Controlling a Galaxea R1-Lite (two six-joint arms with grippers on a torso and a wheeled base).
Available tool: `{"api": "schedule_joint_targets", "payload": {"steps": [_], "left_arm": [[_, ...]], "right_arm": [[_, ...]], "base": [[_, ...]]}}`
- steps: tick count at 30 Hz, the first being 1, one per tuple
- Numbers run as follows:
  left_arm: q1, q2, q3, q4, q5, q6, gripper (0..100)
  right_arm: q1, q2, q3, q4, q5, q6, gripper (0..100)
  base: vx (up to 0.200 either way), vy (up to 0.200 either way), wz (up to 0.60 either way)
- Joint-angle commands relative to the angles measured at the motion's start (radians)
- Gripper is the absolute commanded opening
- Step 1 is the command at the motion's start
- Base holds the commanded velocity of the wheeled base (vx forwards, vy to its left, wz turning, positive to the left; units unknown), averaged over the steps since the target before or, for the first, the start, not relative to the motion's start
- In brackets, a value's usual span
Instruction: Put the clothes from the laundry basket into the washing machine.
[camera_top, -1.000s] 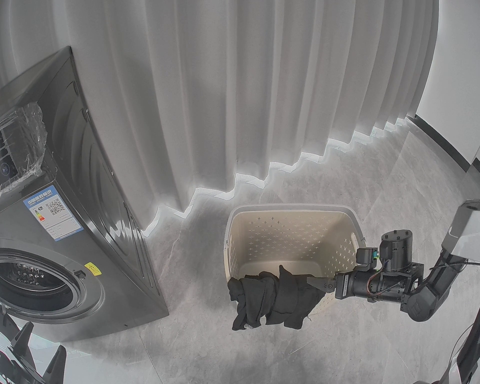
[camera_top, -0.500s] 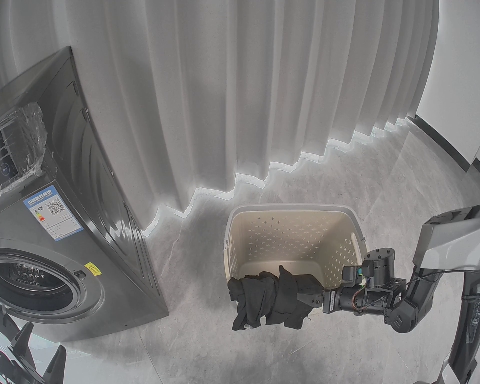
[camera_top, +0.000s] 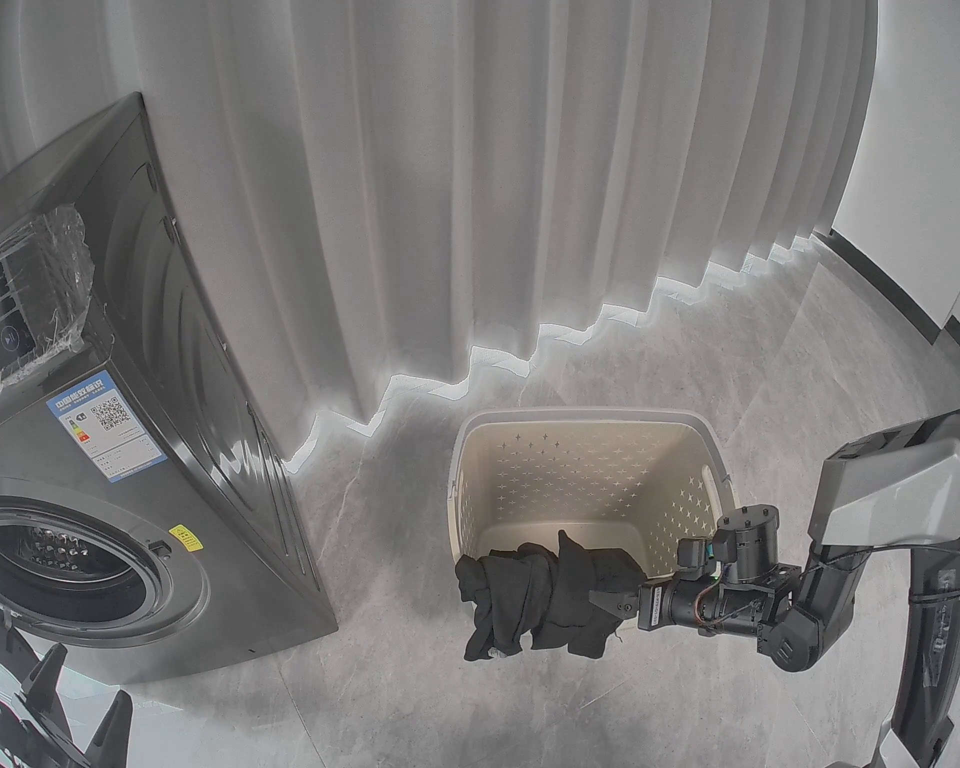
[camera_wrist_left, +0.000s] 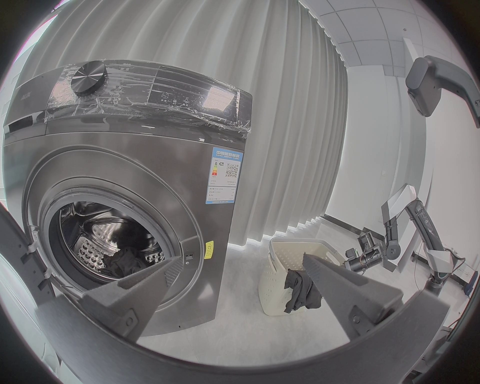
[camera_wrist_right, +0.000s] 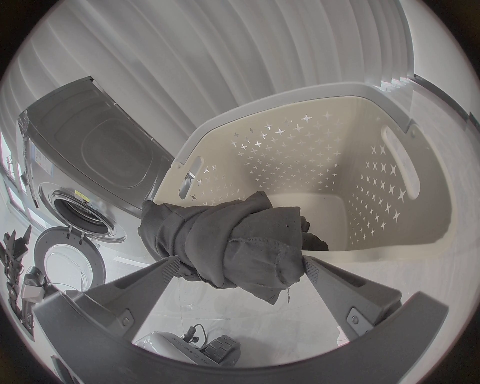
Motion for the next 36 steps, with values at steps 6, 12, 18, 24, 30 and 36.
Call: {"api": "schedule_joint_targets", "payload": {"steps": [6, 12, 18, 24, 30, 36], "left_arm": [[0.0, -0.013, 0.018, 0.0, 0.0, -0.001, 100], [0.0, -0.013, 0.018, 0.0, 0.0, 0.001, 100], [0.0, -0.013, 0.018, 0.0, 0.0, 0.001, 100], [0.0, -0.013, 0.018, 0.0, 0.001, 0.001, 100], [0.0, -0.013, 0.018, 0.0, 0.0, 0.001, 100], [0.0, -0.013, 0.018, 0.0, 0.001, 0.001, 100]], "right_arm": [[0.019, 0.016, -0.013, -0.008, -0.001, 0.004, 100], [0.02, 0.023, -0.015, -0.009, -0.001, 0.004, 0], [0.02, 0.031, -0.015, -0.011, -0.001, 0.005, 0], [0.02, 0.02, -0.001, -0.012, -0.001, 0.004, 0], [0.019, -0.047, 0.074, -0.083, 0.001, 0.001, 0], [0.019, -0.09, 0.169, -0.124, 0.006, -0.001, 0]], "base": [[0.0, 0.0, 0.0], [0.0, 0.0, 0.0], [0.0, 0.0, 0.0], [0.0, 0.0, 0.0], [0.0, 0.0, 0.0], [0.0, 0.0, 0.0]]}}
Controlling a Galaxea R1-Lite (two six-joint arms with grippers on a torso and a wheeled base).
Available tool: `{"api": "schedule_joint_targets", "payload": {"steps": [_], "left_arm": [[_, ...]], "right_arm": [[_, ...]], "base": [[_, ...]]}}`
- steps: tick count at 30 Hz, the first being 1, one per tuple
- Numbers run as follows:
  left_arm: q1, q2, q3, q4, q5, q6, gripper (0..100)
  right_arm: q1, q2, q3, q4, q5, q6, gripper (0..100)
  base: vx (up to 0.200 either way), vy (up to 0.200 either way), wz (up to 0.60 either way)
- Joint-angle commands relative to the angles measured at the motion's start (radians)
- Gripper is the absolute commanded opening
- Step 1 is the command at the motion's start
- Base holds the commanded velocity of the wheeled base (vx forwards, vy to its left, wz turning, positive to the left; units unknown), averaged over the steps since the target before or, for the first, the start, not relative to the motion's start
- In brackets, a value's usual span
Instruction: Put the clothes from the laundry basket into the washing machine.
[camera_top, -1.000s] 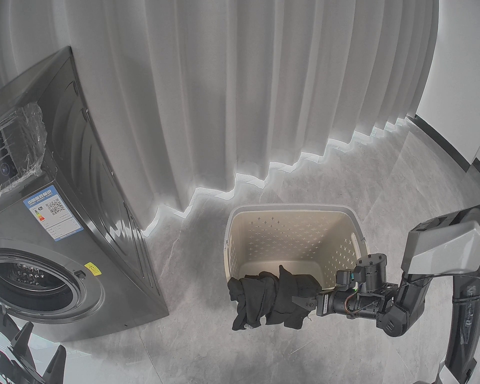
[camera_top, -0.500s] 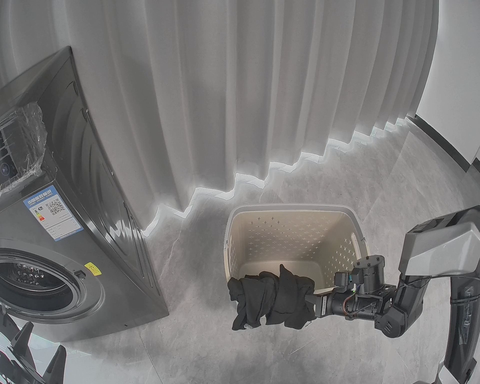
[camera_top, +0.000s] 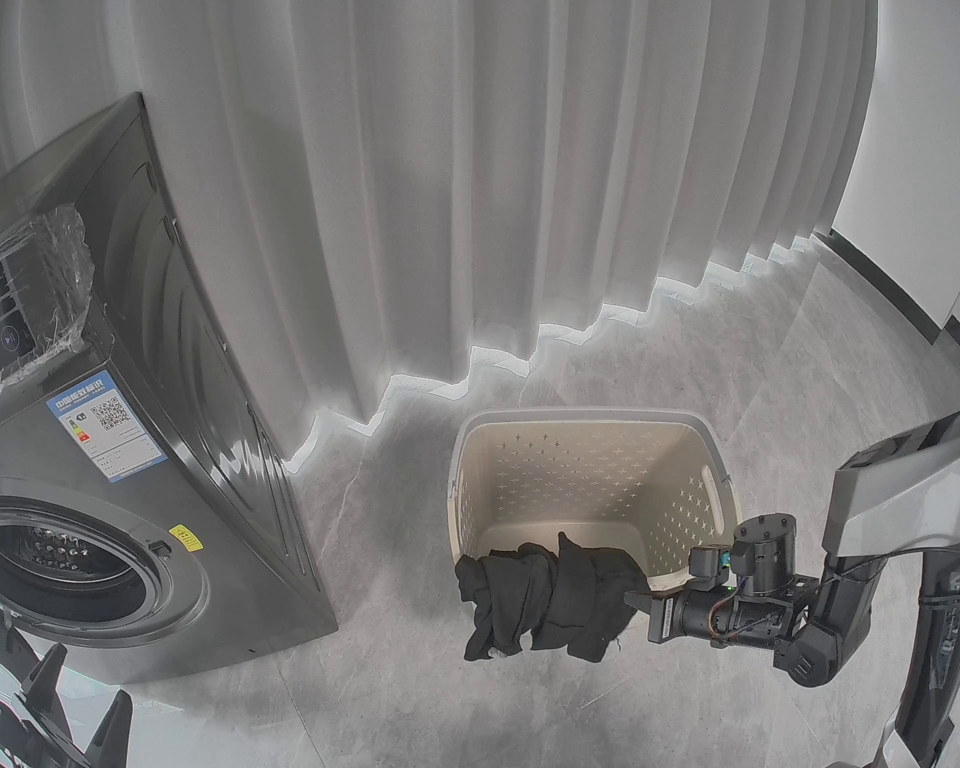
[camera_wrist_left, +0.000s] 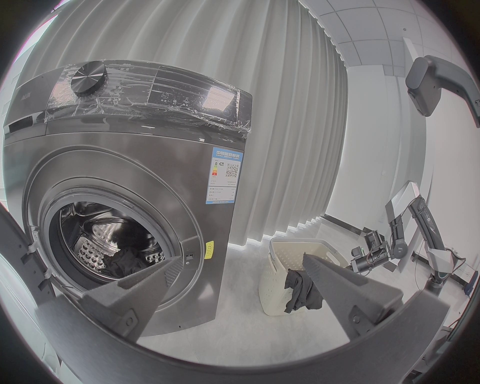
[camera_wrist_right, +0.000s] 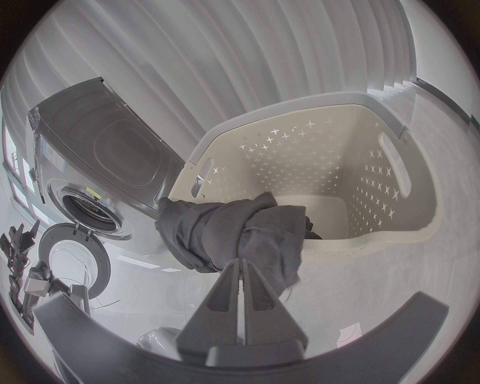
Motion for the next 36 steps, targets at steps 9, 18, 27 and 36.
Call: {"api": "schedule_joint_targets", "payload": {"steps": [9, 18, 27, 36], "left_arm": [[0.0, -0.013, 0.018, 0.0, -0.001, -0.002, 100], [0.0, -0.013, 0.018, 0.0, -0.001, -0.002, 100], [0.0, -0.013, 0.018, 0.0, -0.001, -0.002, 100], [0.0, -0.013, 0.018, 0.0, -0.001, -0.003, 100]], "right_arm": [[-0.023, 0.052, 0.072, -0.115, 0.002, -0.007, 0], [-0.022, 0.129, 0.062, -0.138, -0.001, -0.002, 100], [-0.023, 0.205, -0.047, -0.146, -0.004, 0.012, 100], [-0.023, 0.222, -0.094, -0.148, -0.044, 0.038, 0]], "base": [[0.0, 0.0, 0.0], [0.0, 0.0, 0.0], [0.0, 0.0, 0.0], [0.0, 0.0, 0.0]]}}
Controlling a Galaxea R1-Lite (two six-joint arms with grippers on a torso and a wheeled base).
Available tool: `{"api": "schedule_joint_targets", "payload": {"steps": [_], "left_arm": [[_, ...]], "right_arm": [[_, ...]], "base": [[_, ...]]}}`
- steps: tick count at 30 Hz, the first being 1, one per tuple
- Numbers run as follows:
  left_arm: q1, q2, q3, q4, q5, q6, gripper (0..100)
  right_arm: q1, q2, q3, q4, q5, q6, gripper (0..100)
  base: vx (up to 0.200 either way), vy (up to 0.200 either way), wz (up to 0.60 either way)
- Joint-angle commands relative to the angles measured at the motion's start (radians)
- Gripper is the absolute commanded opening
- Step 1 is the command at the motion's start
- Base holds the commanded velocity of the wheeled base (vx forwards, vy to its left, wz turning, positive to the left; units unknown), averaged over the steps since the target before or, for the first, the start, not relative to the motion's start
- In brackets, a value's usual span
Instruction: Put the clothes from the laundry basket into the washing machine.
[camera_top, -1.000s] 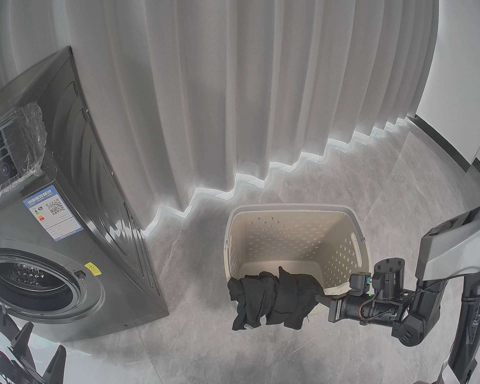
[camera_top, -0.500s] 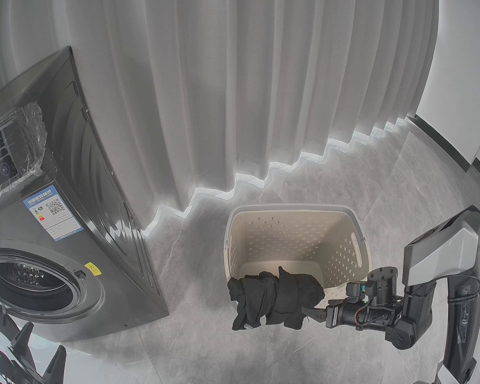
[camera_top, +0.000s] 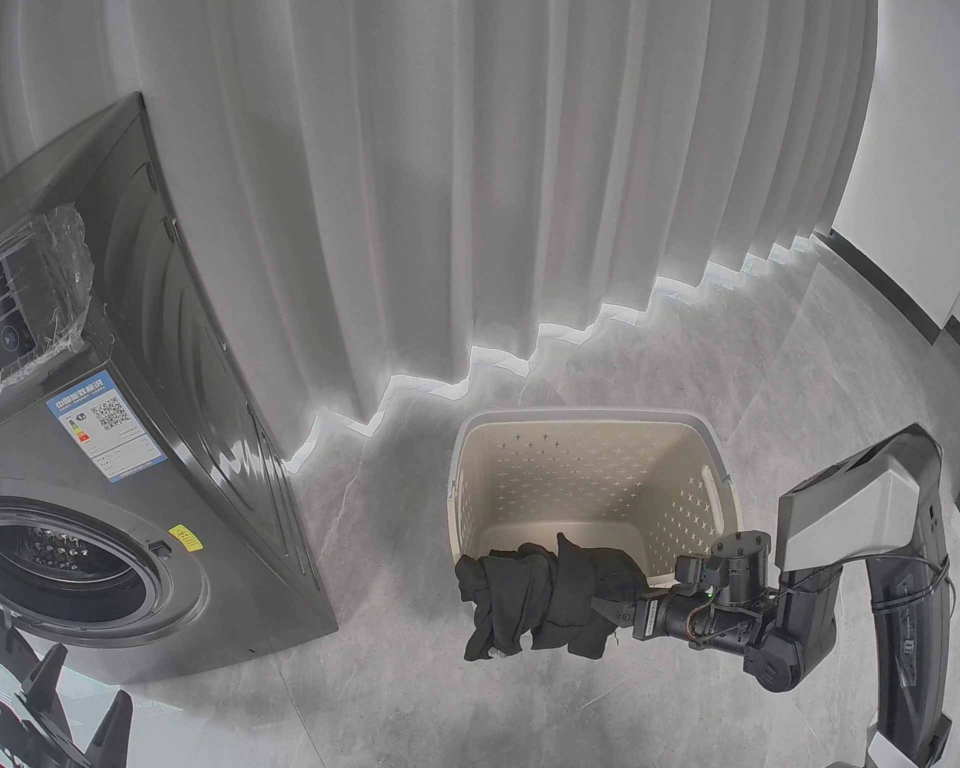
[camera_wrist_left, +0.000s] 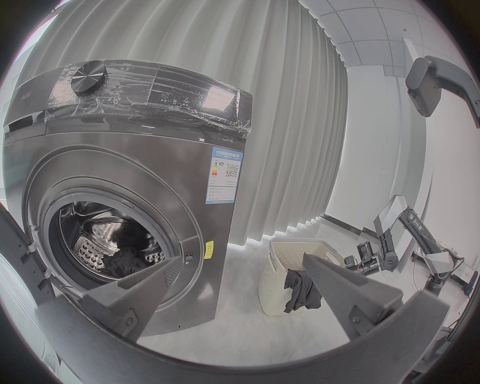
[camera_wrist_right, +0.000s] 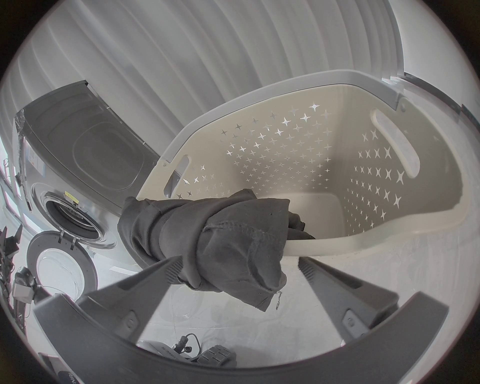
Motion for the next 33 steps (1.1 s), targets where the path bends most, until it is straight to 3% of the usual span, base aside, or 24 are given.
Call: {"api": "schedule_joint_targets", "payload": {"steps": [1, 13, 20, 25, 33], "left_arm": [[0.0, -0.013, 0.018, 0.0, 0.0, -0.001, 100], [0.0, -0.013, 0.018, 0.0, 0.0, -0.003, 100], [0.0, -0.013, 0.018, 0.0, 0.0, -0.003, 100], [0.0, -0.013, 0.018, 0.0, 0.0, -0.003, 100], [0.0, -0.013, 0.018, 0.0, 0.0, -0.003, 100]], "right_arm": [[0.001, 0.019, -0.024, 0.0, -0.001, 0.008, 0], [0.002, 0.019, -0.028, -0.001, -0.001, 0.019, 0], [0.013, -0.005, 0.03, -0.064, 0.002, 0.016, 0], [0.017, -0.163, 0.113, -0.063, 0.022, 0.022, 0], [0.019, -0.403, 0.21, -0.063, 0.114, 0.017, 0]], "base": [[0.0, 0.0, 0.0], [0.0, 0.0, 0.0], [0.0, 0.0, 0.0], [0.0, 0.0, 0.0], [0.0, 0.0, 0.0]]}}
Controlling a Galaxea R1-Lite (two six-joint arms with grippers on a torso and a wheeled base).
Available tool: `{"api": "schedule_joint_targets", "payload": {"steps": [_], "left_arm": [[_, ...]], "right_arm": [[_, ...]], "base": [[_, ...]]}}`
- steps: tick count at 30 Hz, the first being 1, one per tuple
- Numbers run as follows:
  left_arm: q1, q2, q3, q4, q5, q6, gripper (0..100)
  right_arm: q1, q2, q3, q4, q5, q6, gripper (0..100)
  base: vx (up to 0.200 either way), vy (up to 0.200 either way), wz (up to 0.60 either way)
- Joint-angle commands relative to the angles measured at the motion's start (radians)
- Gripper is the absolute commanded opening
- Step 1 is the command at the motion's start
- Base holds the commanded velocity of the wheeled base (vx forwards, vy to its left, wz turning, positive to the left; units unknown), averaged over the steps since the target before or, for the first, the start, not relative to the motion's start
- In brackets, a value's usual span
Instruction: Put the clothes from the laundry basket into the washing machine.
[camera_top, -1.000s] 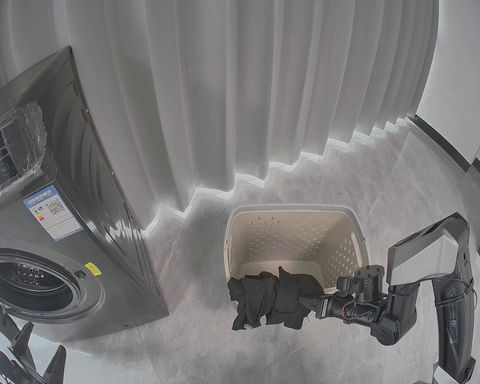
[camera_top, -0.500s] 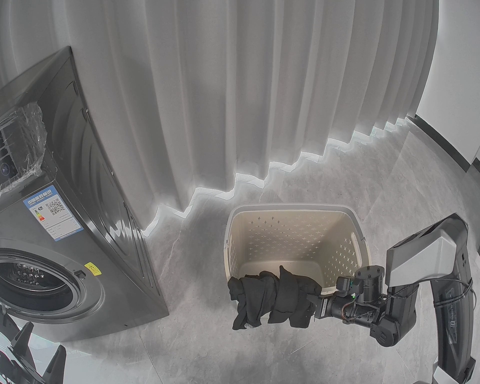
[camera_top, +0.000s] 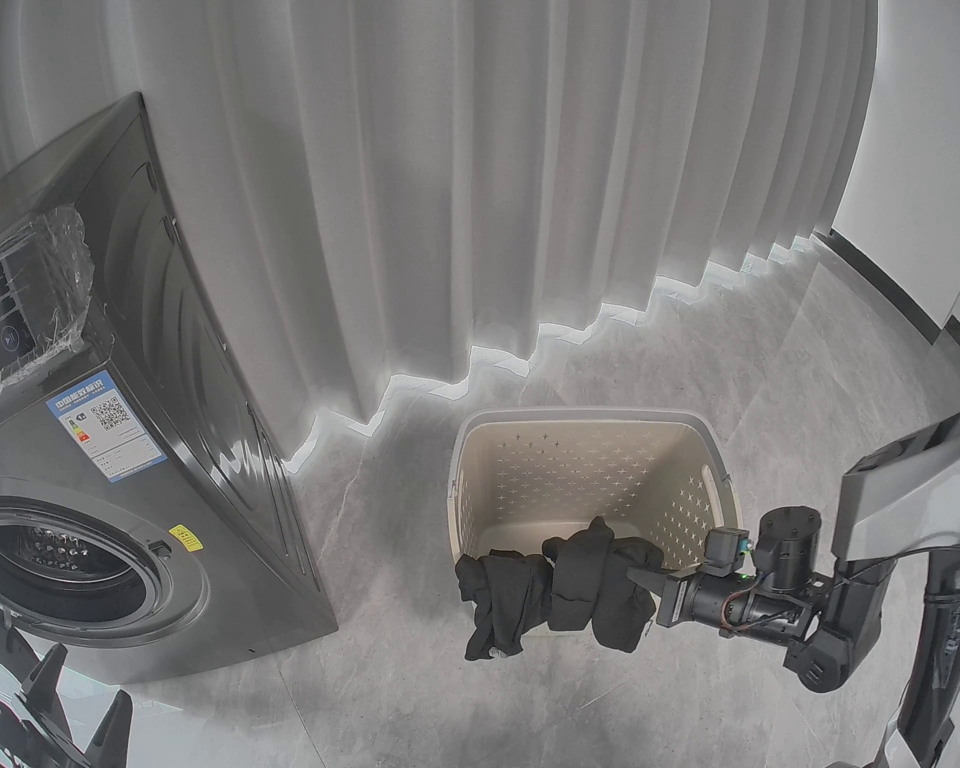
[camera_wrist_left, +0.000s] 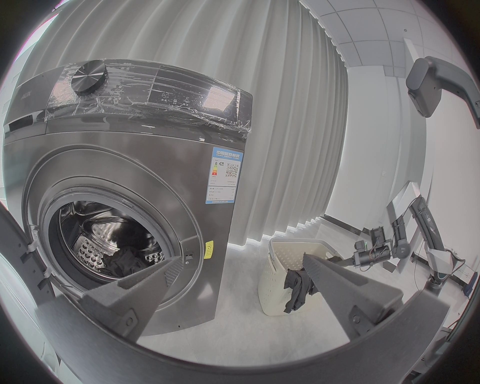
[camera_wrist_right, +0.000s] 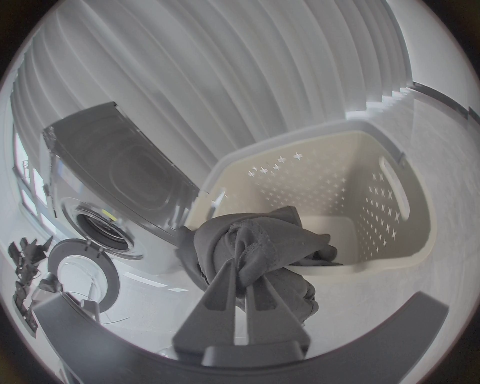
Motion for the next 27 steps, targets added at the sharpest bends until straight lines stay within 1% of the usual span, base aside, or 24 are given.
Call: {"api": "schedule_joint_targets", "payload": {"steps": [1, 2, 5, 6, 7, 8, 11, 13, 17, 18, 21, 23, 26, 27], "left_arm": [[0.0, -0.013, 0.018, 0.0, 0.0, 0.0, 100], [0.0, -0.013, 0.018, 0.0, 0.0, 0.0, 100], [0.0, -0.013, 0.018, 0.0, 0.0, 0.0, 100], [0.0, -0.013, 0.018, 0.0, 0.0, 0.0, 100], [0.0, -0.013, 0.018, -0.002, 0.0, 0.0, 100], [0.0, -0.013, 0.018, 0.0, 0.0, 0.0, 100], [0.0, -0.013, 0.018, 0.0, 0.002, 0.0, 100], [0.0, -0.013, 0.018, 0.0, 0.002, -0.002, 100], [0.0, -0.013, 0.018, 0.0, 0.002, -0.005, 100], [0.0, -0.013, 0.018, 0.0, 0.002, -0.006, 100], [0.0, -0.013, 0.018, 0.0, 0.002, -0.019, 100], [0.0, -0.013, 0.018, 0.0, 0.0, -0.019, 100], [0.0, -0.013, 0.018, 0.0, 0.0, -0.019, 100], [0.0, -0.013, 0.018, -0.002, 0.0, -0.019, 100]], "right_arm": [[0.001, -0.218, 0.085, -0.001, 0.083, -0.003, 0], [0.001, -0.218, 0.085, -0.001, 0.083, -0.003, 0], [-0.014, -0.29, 0.085, -0.001, 0.16, -0.003, 0], [-0.016, -0.296, 0.085, -0.001, 0.164, -0.003, 0], [-0.026, -0.313, 0.085, -0.001, 0.183, 0.0, 0], [-0.037, -0.337, 0.085, -0.001, 0.213, 0.003, 0], [-0.04, -0.38, 0.091, -0.001, 0.285, 0.009, 0], [-0.028, -0.416, 0.089, -0.001, 0.295, 0.009, 0], [-0.016, -0.463, 0.076, -0.001, 0.292, 0.009, 0], [-0.003, -0.483, 0.063, -0.001, 0.282, 0.01, 0], [-0.002, -0.491, 0.046, 0.001, 0.269, 0.026, 0], [-0.002, -0.491, 0.025, 0.001, 0.267, 0.032, 0], [-0.002, -0.492, 0.008, 0.001, 0.273, 0.029, 0], [-0.003, -0.494, -0.012, 0.001, 0.273, 0.027, 0]], "base": [[0.0, 0.0, 0.0], [0.0, 0.0, 0.0], [0.0, 0.0, 0.0], [0.0, 0.0, 0.0], [0.0, 0.0, 0.0], [0.0, 0.0, 0.0], [0.0, 0.0, 0.0], [0.0, 0.0, 0.0], [0.0, 0.0, 0.0], [-0.2, 0.0, 0.0], [-0.2, 0.0, 0.0], [-0.2, 0.0, 0.0], [-0.2, 0.0, 0.0], [-0.2, 0.0, 0.0]]}}
